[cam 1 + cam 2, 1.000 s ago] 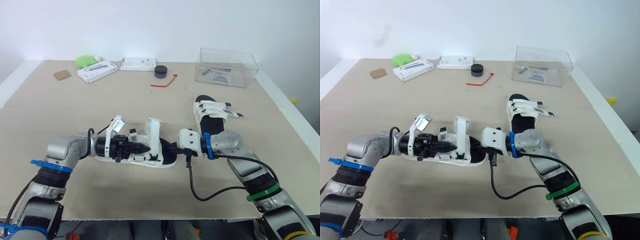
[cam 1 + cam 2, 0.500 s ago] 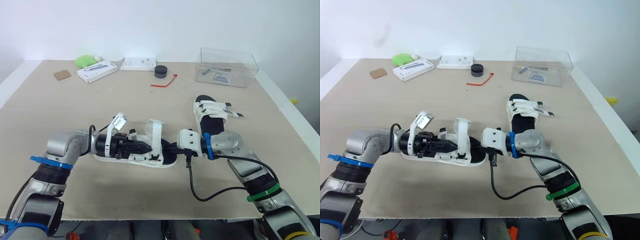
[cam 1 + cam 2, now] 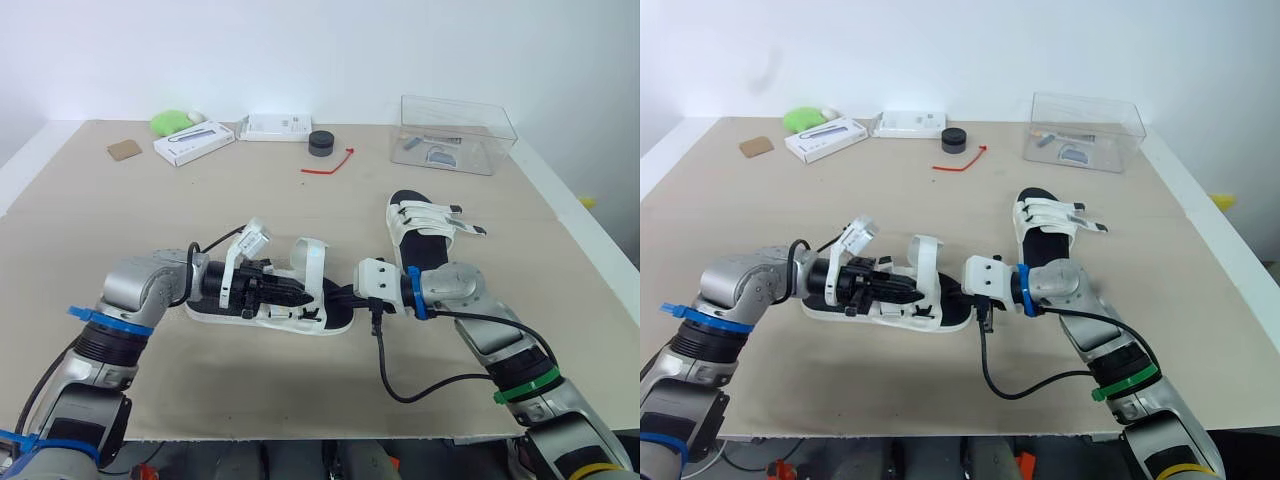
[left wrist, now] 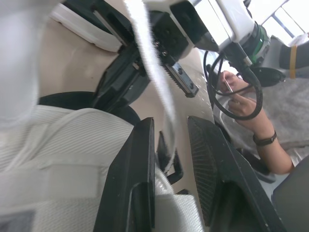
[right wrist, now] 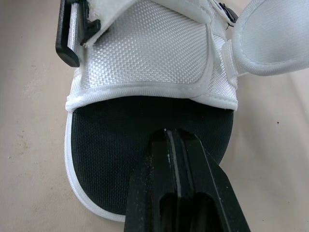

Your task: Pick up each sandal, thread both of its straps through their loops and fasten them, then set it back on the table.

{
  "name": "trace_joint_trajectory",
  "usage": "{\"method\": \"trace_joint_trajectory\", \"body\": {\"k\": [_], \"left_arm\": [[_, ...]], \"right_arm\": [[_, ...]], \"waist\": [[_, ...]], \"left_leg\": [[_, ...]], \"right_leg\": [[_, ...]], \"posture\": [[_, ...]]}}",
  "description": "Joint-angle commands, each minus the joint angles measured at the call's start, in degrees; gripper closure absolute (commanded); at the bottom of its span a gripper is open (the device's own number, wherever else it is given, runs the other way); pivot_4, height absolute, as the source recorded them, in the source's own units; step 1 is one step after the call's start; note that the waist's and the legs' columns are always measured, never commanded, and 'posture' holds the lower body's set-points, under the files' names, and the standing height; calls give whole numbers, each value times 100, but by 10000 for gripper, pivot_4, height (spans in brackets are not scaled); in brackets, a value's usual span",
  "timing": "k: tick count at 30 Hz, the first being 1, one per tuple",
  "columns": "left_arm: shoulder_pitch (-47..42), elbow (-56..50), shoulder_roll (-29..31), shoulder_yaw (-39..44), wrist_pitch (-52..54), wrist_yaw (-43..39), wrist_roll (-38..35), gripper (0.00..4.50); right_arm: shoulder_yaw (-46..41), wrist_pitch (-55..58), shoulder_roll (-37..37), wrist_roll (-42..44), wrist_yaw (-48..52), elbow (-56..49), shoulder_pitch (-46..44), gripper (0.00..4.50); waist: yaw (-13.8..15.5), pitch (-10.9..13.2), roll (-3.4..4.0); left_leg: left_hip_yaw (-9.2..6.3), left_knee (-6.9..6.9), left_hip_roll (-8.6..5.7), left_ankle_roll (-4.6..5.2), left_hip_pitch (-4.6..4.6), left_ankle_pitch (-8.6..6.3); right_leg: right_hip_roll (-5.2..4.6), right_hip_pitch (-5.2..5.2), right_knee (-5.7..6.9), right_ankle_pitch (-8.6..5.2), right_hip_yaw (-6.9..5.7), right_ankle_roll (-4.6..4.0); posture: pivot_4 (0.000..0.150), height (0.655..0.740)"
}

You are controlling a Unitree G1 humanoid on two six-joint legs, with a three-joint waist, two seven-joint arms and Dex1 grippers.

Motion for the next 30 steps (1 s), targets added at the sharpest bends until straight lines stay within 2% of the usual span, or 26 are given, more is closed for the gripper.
{"method": "trace_joint_trajectory", "body": {"k": [1,2,5,6,17,22,30], "left_arm": [[-196,-64,-24,-50,-15,-48,34,33983],[-229,2,-52,-62,-42,-35,63,33983],[-354,288,-135,-33,-76,10,124,43054],[-399,388,-163,24,-5,19,79,44358],[-513,575,-171,293,1109,-267,-651,44358],[-386,539,-117,130,976,-319,-463,44358],[-597,960,-315,386,825,-116,-433,44358]], "right_arm": [[135,94,-111,-254,21,246,115,45000],[136,88,-119,-258,22,240,123,45000],[141,63,-142,-279,25,235,135,45000],[141,55,-155,-284,25,224,148,45000],[138,67,-208,-288,11,140,226,45000],[143,71,-222,-288,10,118,245,45000],[145,73,-230,-284,14,116,246,45000]], "waist": [[0,0,0],[0,0,0],[0,0,0],[-1,0,0],[0,0,0],[1,0,0],[2,0,0]], "left_leg": [[0,0,0,0,0,0],[0,0,0,0,0,0],[0,1,-1,0,0,0],[1,2,-1,0,0,0],[-2,2,-3,0,-2,0],[-2,2,-3,0,-3,0],[-3,2,-6,0,-4,0]], "right_leg": [[0,0,0,0,0,0],[0,0,0,0,0,0],[0,0,0,0,0,1],[1,0,0,1,0,1],[-1,0,0,0,-1,2],[-2,0,0,0,-1,2],[-5,0,0,0,-2,2]], "posture": [[1500,7400],[1500,7400],[1500,7400],[1500,7400],[1500,7400],[1500,7400],[1500,7400]]}}
